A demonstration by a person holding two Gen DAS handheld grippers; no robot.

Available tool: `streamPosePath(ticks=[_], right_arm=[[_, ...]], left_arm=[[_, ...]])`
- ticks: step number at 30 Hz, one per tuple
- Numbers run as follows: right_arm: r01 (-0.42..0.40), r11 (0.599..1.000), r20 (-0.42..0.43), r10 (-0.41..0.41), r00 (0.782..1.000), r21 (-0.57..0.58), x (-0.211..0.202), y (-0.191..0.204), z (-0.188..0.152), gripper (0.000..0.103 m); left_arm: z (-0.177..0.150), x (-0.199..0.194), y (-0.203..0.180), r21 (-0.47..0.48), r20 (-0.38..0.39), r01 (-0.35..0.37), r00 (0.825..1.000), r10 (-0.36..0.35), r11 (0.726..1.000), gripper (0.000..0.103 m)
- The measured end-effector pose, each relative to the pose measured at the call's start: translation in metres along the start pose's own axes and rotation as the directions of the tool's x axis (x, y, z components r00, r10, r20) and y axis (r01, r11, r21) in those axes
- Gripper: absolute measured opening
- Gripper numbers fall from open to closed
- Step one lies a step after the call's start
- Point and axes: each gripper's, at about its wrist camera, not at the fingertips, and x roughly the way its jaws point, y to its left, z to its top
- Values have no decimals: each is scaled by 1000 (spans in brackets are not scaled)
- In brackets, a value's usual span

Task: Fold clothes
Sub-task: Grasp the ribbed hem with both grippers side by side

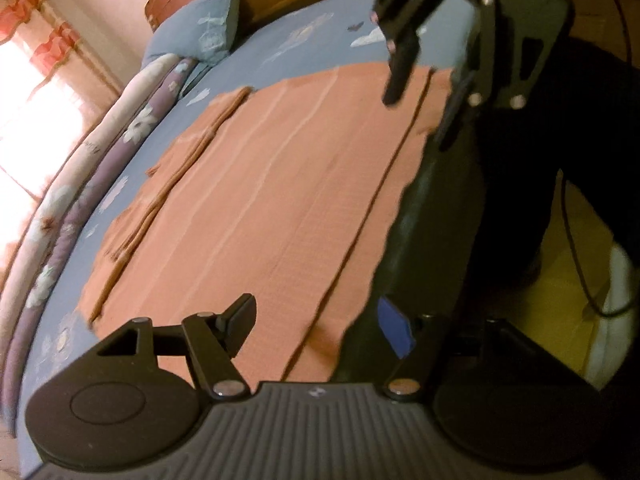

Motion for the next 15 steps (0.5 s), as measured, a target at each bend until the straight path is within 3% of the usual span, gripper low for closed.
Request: streamPosePath(ticks=[9, 15], right_arm=[[44, 986, 119, -25, 993, -159, 38, 40, 55, 66], [3, 976, 134, 27, 991, -218, 63, 62, 88, 71]], left_arm=[[-35, -16, 16, -70, -87, -87, 993, 81, 994, 69], [-53, -27, 24, -117, -107, -116, 989, 104, 986, 69]])
